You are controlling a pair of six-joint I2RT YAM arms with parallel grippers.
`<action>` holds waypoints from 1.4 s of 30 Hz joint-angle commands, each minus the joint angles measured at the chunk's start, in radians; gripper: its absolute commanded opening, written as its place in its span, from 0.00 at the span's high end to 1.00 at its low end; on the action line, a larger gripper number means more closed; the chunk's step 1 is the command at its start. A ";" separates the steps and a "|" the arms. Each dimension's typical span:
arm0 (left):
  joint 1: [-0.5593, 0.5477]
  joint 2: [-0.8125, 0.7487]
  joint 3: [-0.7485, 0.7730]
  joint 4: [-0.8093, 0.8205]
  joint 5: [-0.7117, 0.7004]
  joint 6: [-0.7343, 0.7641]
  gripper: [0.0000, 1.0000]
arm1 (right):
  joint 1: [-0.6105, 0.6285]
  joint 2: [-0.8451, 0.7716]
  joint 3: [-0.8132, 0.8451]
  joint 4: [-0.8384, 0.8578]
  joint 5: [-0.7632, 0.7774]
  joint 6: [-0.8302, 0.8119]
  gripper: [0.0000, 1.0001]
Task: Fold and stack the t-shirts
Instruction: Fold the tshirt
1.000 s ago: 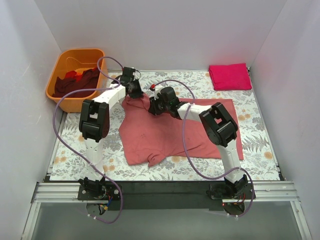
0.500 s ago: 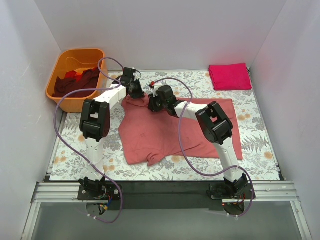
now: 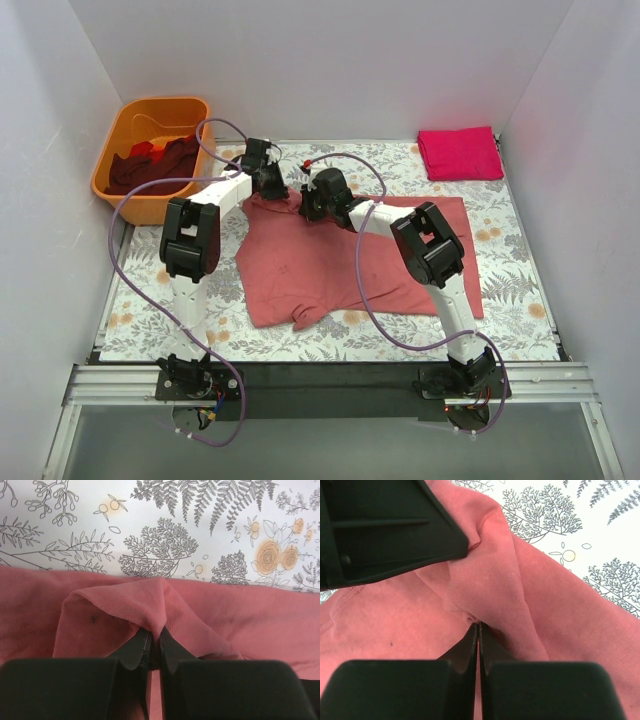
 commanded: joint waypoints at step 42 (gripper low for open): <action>0.014 -0.495 -0.470 -0.425 -0.031 -0.094 0.97 | -0.019 -0.230 -0.087 -0.514 -0.338 -0.339 0.87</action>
